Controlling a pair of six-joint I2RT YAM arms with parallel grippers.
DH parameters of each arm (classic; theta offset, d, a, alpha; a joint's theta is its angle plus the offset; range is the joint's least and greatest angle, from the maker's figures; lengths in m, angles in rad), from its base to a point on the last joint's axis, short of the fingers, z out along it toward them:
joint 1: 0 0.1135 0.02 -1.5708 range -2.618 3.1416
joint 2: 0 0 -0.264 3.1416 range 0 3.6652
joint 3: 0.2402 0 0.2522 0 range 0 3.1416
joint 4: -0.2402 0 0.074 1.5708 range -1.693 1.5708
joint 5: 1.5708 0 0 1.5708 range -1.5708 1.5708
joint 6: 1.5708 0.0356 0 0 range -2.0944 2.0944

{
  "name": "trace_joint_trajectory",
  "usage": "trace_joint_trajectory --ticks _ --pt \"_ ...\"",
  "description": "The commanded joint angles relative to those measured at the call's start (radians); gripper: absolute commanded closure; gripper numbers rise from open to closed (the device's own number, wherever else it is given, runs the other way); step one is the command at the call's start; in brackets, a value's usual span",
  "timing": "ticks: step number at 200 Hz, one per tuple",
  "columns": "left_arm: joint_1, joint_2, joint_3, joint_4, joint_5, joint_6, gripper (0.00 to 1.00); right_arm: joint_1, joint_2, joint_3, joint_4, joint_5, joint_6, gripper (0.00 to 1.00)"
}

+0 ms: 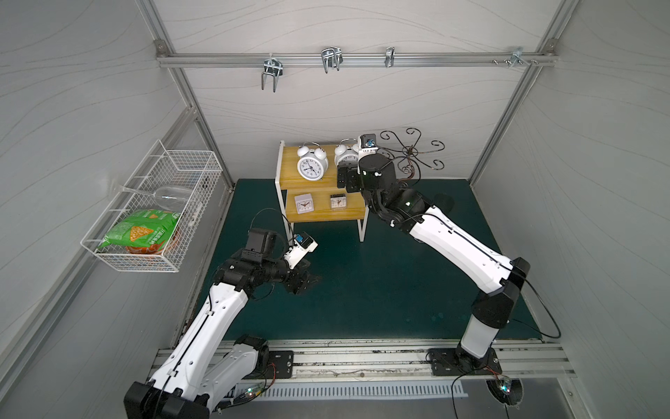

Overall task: Place the alarm clocks on the shelf by style
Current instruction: Place the alarm on the shelf, then reset both arms

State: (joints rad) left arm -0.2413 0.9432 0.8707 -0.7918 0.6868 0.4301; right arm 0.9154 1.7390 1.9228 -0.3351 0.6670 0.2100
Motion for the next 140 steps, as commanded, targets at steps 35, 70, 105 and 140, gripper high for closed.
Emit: trace_joint_trajectory --ticks 35,70,105,140 --pt "0.003 -0.01 -0.03 0.118 -0.11 -0.048 0.22 -0.002 -0.227 -0.229 -0.048 -0.101 0.04 0.01" --pt "0.024 -0.006 -0.06 0.19 -0.173 -0.079 0.16 -0.077 -0.412 -0.46 -0.057 -0.22 0.082 0.01" --pt "0.068 0.005 -0.131 0.305 -0.225 -0.122 0.06 -0.18 -0.589 -0.689 -0.051 -0.276 0.04 0.01" --pt "0.137 0.011 -0.198 0.439 -0.251 -0.171 0.0 -0.306 -0.72 -0.885 -0.02 -0.312 -0.053 0.01"
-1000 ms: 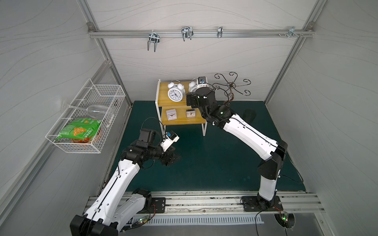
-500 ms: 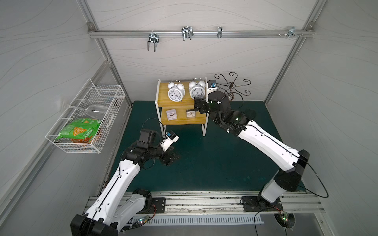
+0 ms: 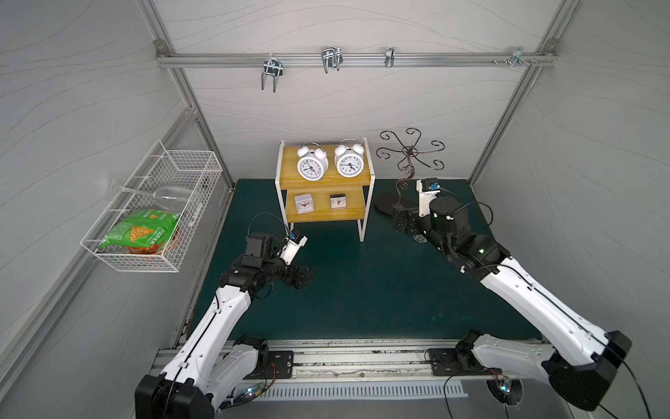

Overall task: Place the alarm clocks on the shelf by style
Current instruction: Reset both arms

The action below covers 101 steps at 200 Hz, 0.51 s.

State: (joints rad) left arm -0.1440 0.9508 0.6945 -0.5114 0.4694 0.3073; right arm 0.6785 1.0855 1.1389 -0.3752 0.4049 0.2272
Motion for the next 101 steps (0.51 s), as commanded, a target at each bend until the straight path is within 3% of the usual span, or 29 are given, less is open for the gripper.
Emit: trace_joint_trajectory --ticks 1,43,75,101 --pt "0.042 0.003 -0.024 0.163 -0.034 -0.05 0.0 -0.075 -0.071 -0.106 0.022 -0.051 -0.071 0.01" --pt "0.116 0.018 -0.14 0.41 -0.052 -0.122 0.0 -0.285 -0.152 -0.34 0.156 -0.148 -0.139 0.01" --pt "0.179 0.04 -0.257 0.678 -0.085 -0.188 0.0 -0.429 -0.11 -0.489 0.323 -0.239 -0.15 0.01" --pt "0.201 0.083 -0.348 0.902 -0.138 -0.219 0.0 -0.47 -0.028 -0.618 0.554 -0.243 -0.216 0.01"
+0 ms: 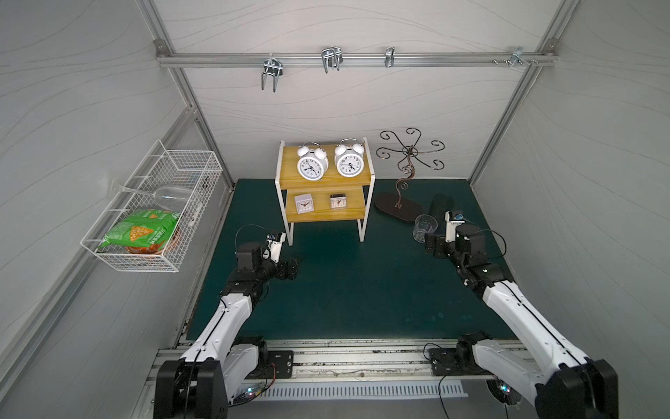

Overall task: Place the alarm clocks on the shelf by style
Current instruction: Reset both arms

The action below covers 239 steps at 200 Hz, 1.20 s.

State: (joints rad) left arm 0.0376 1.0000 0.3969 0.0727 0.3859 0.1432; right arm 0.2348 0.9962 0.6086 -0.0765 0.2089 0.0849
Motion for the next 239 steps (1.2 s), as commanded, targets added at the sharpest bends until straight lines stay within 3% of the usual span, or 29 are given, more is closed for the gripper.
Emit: trace_joint_trajectory --ticks 1,59,123,170,189,239 --pt "0.019 0.036 -0.053 0.328 -0.056 -0.056 0.0 -0.028 0.065 -0.091 0.263 -0.046 -0.076 0.01" --pt "0.021 0.247 -0.161 0.775 -0.136 -0.107 0.0 -0.075 0.298 -0.141 0.568 -0.077 -0.141 0.01" --pt "0.022 0.478 -0.164 1.05 -0.237 -0.122 0.0 -0.145 0.444 -0.147 0.742 -0.213 -0.099 0.01" --pt "0.021 0.536 -0.129 1.035 -0.306 -0.148 0.0 -0.144 0.568 -0.2 0.934 -0.259 -0.122 0.01" --pt "0.022 0.541 -0.108 1.005 -0.371 -0.174 0.0 -0.146 0.568 -0.166 0.862 -0.305 -0.136 0.01" --pt "0.021 0.536 -0.061 0.907 -0.424 -0.199 0.0 -0.148 0.569 -0.156 0.847 -0.229 -0.106 0.01"
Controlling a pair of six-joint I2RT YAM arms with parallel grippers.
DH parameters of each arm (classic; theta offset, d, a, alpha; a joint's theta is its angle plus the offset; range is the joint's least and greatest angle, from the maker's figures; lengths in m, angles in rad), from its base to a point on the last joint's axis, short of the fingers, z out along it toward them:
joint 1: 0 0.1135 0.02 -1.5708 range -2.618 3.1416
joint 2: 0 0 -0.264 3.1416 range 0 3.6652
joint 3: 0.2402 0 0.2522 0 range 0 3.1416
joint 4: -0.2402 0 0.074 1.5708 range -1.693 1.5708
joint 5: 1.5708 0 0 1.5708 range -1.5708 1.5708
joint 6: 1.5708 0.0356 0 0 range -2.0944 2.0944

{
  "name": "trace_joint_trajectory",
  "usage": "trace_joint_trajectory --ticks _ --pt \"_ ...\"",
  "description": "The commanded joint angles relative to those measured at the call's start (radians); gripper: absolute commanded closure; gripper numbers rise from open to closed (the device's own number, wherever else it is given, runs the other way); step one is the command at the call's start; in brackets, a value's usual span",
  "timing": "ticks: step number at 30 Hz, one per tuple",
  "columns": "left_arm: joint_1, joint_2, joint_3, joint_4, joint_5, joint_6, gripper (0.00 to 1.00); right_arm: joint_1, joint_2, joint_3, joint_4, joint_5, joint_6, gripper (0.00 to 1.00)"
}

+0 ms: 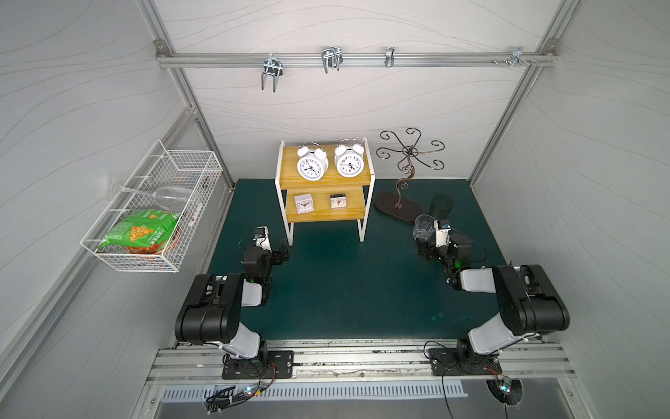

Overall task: Place the alarm clocks on the shelf by style
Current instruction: Reset both arms

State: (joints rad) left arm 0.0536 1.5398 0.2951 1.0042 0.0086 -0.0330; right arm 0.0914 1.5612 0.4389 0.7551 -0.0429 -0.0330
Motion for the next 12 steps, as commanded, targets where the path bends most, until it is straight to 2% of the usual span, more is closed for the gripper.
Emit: trace_joint_trajectory --ticks 1,12 --pt "0.005 -0.003 0.041 -0.025 -0.047 -0.022 0.0 -0.004 0.005 0.013 0.015 0.024 0.013 0.01" --pt "0.005 -0.001 0.059 -0.06 -0.06 -0.025 0.0 -0.004 0.008 0.015 0.013 0.025 0.013 0.01"
